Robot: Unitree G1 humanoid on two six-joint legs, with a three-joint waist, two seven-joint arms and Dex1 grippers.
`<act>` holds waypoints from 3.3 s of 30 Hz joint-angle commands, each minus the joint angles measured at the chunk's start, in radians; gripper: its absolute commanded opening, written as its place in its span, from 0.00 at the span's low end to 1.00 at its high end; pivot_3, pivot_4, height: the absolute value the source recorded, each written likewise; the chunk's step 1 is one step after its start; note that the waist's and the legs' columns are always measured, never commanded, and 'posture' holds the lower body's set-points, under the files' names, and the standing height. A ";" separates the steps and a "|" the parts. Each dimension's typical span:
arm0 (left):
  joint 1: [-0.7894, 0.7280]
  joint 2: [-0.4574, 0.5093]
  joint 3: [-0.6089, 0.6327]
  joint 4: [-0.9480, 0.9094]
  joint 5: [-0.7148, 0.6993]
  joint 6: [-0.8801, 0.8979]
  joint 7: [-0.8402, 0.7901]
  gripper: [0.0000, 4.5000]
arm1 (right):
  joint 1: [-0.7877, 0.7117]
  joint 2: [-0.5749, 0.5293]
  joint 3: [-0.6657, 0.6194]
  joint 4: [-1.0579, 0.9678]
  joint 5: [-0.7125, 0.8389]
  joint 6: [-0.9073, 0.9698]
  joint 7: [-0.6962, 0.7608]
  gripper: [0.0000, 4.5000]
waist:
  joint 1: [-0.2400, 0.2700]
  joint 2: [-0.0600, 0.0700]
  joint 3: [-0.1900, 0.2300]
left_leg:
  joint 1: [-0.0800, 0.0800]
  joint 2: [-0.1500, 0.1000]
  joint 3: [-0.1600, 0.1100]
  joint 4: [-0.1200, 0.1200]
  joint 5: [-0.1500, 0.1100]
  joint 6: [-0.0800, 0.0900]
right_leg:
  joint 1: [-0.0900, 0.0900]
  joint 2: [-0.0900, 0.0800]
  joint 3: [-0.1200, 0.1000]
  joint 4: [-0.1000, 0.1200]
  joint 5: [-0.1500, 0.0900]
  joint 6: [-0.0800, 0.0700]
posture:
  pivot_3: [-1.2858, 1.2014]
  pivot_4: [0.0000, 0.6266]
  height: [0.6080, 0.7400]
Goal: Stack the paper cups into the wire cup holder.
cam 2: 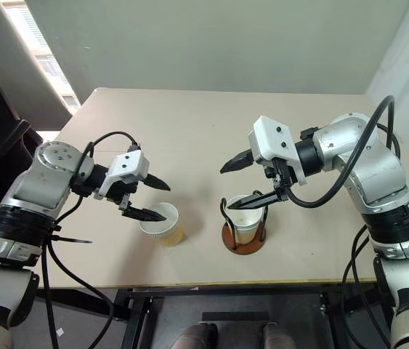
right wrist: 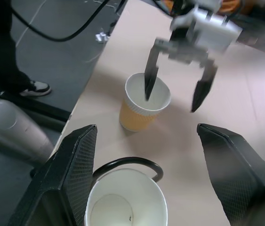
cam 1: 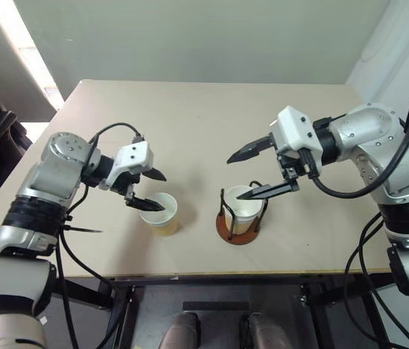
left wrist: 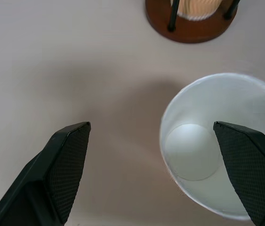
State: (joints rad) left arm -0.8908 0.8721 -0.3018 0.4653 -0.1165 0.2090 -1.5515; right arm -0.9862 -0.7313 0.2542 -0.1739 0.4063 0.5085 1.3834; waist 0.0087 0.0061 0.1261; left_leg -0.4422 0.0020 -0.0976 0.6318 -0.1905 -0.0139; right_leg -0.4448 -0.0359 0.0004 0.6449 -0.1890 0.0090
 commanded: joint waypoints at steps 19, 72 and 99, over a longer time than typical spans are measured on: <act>-0.109 0.076 0.055 0.015 -0.149 -0.006 -0.063 0.01 | 0.179 -0.219 -0.247 -0.171 0.197 0.205 -0.016 0.78 | 0.010 0.000 0.000 | -0.003 -0.001 0.001 0.002 0.003 0.002 | 0.000 -0.001 0.000 -0.001 0.000 0.004 | 0.52 0.24 1.00; -0.486 -0.354 -0.263 0.108 -0.355 -0.181 -0.063 0.01 | 0.509 -0.384 -0.524 -0.364 0.410 0.333 -0.343 0.78 | 0.032 0.000 0.000 | -0.015 -0.007 0.006 0.032 -0.006 0.014 | 0.011 -0.006 0.004 -0.014 0.007 0.040 | 0.52 0.24 1.00; 0.047 0.055 0.218 -0.358 -0.352 0.193 0.060 0.61 | 0.391 -0.354 -0.313 -0.121 0.265 0.179 -0.182 0.78 | 0.006 0.002 -0.001 | -0.012 -0.006 0.010 0.034 -0.007 0.018 | 0.010 -0.003 0.009 -0.017 0.007 0.042 | 0.52 0.24 1.00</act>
State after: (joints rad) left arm -0.8843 0.8802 -0.1680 0.2047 -0.4214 0.3468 -1.4858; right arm -0.5855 -1.0675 -0.0490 -0.3136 0.6810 0.7136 1.1585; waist 0.0148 0.0085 0.1250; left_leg -0.4544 -0.0035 -0.0870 0.6658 -0.1972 0.0036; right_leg -0.4349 -0.0386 0.0106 0.6283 -0.1825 0.0502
